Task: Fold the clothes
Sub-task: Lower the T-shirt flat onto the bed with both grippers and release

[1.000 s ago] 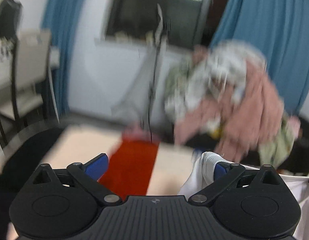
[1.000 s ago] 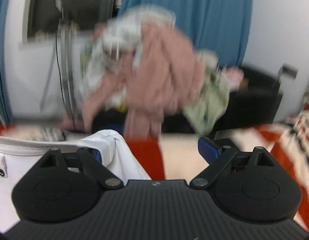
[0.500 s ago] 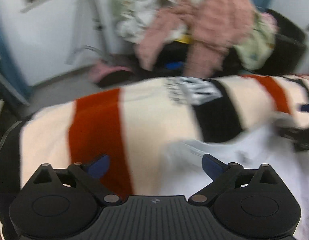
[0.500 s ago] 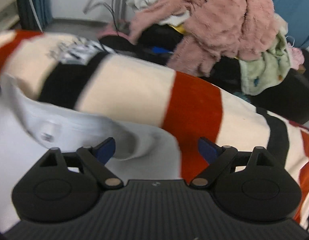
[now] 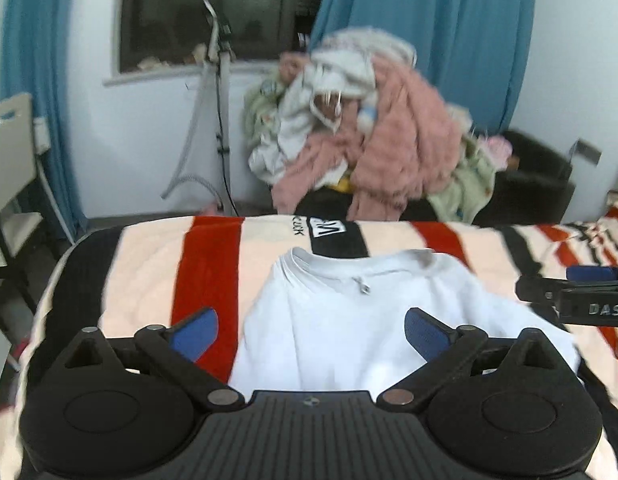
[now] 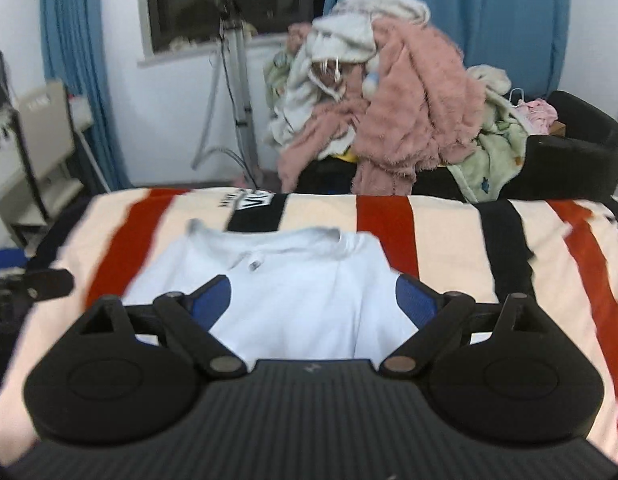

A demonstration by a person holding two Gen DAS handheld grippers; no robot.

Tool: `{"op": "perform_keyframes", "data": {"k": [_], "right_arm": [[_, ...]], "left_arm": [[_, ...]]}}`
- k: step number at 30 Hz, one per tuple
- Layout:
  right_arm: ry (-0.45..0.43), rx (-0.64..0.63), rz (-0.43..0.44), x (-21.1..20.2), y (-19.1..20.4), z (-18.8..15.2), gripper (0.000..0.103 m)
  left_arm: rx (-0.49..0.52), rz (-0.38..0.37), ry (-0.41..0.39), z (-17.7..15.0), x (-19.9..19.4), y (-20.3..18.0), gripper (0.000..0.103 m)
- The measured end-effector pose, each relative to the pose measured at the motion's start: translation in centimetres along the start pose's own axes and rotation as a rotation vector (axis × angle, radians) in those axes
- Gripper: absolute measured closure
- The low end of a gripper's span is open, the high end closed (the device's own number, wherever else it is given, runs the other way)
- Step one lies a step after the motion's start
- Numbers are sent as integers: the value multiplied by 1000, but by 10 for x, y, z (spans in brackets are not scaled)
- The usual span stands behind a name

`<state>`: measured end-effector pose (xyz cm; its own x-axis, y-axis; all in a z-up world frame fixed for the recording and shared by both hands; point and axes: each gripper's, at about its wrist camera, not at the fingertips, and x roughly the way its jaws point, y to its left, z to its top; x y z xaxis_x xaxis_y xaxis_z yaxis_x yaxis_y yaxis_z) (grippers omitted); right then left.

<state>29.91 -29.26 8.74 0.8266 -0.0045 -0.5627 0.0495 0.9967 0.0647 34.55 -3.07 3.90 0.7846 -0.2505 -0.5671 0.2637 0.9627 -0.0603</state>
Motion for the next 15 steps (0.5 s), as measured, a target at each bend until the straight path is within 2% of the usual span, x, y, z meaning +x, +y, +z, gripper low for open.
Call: {"op": "perform_keyframes", "data": {"k": [4, 9, 11, 15], "right_arm": [[-83, -30, 9, -98, 9, -43, 12], [-138, 45, 77, -185, 5, -97, 12], [-174, 58, 81, -206, 3, -116, 12], [-256, 50, 69, -222, -1, -155, 12]], "left_arm": [[16, 19, -101, -50, -92, -16, 4], [14, 38, -142, -103, -138, -24, 5], [14, 46, -158, -125, -156, -27, 5], [12, 61, -190, -167, -193, -33, 4]]}}
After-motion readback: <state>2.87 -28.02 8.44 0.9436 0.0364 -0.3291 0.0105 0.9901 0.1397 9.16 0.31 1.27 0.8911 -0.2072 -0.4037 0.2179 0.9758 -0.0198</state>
